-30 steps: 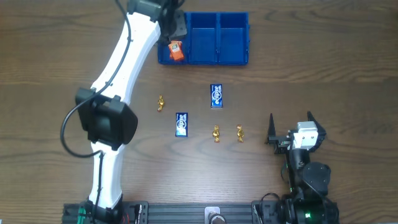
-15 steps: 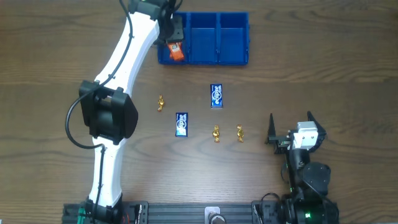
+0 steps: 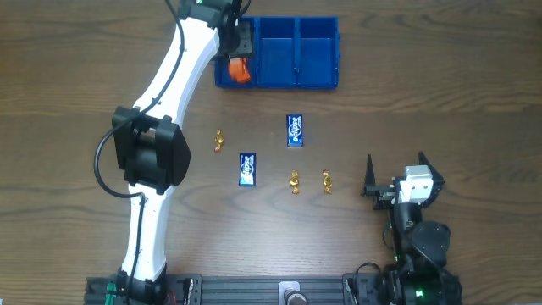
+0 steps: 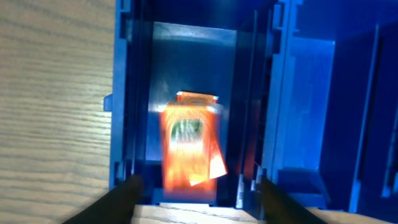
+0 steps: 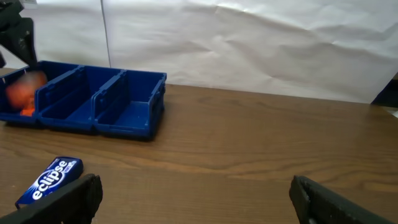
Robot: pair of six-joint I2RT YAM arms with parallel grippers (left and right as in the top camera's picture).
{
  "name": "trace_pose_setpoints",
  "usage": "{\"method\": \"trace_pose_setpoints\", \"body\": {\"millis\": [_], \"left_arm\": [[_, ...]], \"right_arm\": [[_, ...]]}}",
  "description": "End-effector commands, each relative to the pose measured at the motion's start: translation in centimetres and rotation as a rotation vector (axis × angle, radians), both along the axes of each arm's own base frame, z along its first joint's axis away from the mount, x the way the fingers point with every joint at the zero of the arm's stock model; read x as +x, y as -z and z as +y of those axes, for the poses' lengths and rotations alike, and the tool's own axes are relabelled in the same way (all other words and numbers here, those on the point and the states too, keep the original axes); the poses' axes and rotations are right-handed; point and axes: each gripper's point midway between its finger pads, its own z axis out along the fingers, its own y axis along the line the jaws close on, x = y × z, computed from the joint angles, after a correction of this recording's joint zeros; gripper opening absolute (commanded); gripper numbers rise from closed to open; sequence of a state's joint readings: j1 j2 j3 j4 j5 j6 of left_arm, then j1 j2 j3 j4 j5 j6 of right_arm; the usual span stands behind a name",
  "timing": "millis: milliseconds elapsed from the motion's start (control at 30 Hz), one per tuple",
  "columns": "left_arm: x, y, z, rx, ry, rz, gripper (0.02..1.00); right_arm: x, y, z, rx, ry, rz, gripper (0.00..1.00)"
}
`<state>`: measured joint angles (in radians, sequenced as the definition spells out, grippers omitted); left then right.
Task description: Sort Candies Into Trays
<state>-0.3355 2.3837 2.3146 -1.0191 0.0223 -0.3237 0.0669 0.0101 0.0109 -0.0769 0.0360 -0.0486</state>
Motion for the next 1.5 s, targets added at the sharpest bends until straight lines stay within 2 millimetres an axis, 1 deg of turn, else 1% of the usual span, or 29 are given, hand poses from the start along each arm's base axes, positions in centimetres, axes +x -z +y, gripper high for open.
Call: {"method": "trace_pose_setpoints", "body": {"millis": [33, 100, 200, 233, 267, 300, 367, 433, 533, 567, 633, 700, 800, 833, 900, 1000, 1067, 1167, 1267, 1333, 1367, 1500], "left_arm": [[0.1, -1.5, 0.2, 0.002, -0.003, -0.034, 0.943], [0.2, -4.7, 0.3, 0.003, -0.010, -0.104, 1.000], [-0.2, -10.5, 0.8, -0.026, -0.021, -0.232, 0.998], [-0.6, -12.9, 1.2, -0.040, -0.027, -0.286, 0.996], [-1.1, -14.6, 1.7, -0.049, -0.035, -0.330, 0.996], [-2.2, -17.2, 2.5, -0.059, -0.043, -0.406, 0.998], [-3.7, -19.6, 3.6, -0.070, -0.046, -0.491, 0.998], [-5.6, -21.4, 4.8, -0.070, -0.059, -0.577, 0.996], [-9.4, -24.2, 6.3, -0.052, -0.012, -0.754, 1.000], [-10.2, -24.7, 6.7, -0.050, -0.003, -0.795, 0.998], [-12.7, -25.9, 8.0, -0.051, 0.002, -0.898, 0.998], [-15.2, -26.6, 9.8, -0.067, -0.025, -0.983, 0.998], [-18.7, -26.9, 12.0, -0.077, -0.035, -1.093, 0.996], [-20.0, -26.8, 12.6, -0.071, -0.024, -1.137, 0.998], [-22.1, -26.5, 13.6, -0.062, -0.017, -1.199, 0.998], [-24.7, -24.9, 14.5, -0.049, -0.013, -1.256, 0.998], [-26.2, -23.1, 14.9, -0.045, -0.014, -1.272, 0.998], [-27.7, -20.4, 15.0, -0.052, -0.005, -1.297, 0.998], [-28.6, -18.1, 15.0, -0.059, 0.007, -1.335, 0.998], [-29.0, -16.7, 14.9, -0.066, 0.019, -1.353, 0.998], [-29.1, -15.5, 14.8, -0.070, 0.030, -1.356, 0.998], [-29.1, -12.3, 14.4, -0.083, 0.058, -1.341, 0.998]], "right_arm": [[0.0, 0.1, 0.1, -0.011, -0.008, -0.002, 0.998], [0.0, 0.1, 0.1, -0.011, -0.008, -0.002, 0.998], [0.0, 0.1, 0.1, -0.011, -0.008, -0.002, 0.998], [0.0, 0.1, 0.1, -0.011, -0.008, -0.002, 0.998], [0.0, 0.1, 0.1, -0.011, -0.008, -0.002, 0.998], [0.0, 0.1, 0.1, -0.011, -0.008, -0.002, 0.998], [0.0, 0.1, 0.1, -0.011, -0.008, -0.002, 0.998], [0.0, 0.1, 0.1, -0.011, -0.008, -0.002, 0.998], [0.0, 0.1, 0.1, -0.011, -0.008, -0.002, 0.998], [0.0, 0.1, 0.1, -0.011, -0.008, -0.002, 0.998], [0.0, 0.1, 0.1, -0.011, -0.008, -0.002, 0.998], [0.0, 0.1, 0.1, -0.011, -0.008, -0.002, 0.998], [0.0, 0.1, 0.1, -0.011, -0.008, -0.002, 0.998], [0.0, 0.1, 0.1, -0.011, -0.008, -0.002, 0.998], [0.0, 0.1, 0.1, -0.011, -0.008, -0.002, 0.998], [0.0, 0.1, 0.1, -0.011, -0.008, -0.002, 0.998], [0.0, 0.1, 0.1, -0.011, -0.008, -0.002, 0.998], [0.0, 0.1, 0.1, -0.011, -0.008, -0.002, 0.998], [0.0, 0.1, 0.1, -0.011, -0.008, -0.002, 0.998], [0.0, 0.1, 0.1, -0.011, -0.008, -0.002, 0.998], [0.0, 0.1, 0.1, -0.011, -0.008, -0.002, 0.998], [0.0, 0.1, 0.1, -0.011, -0.008, -0.002, 0.998]]}}
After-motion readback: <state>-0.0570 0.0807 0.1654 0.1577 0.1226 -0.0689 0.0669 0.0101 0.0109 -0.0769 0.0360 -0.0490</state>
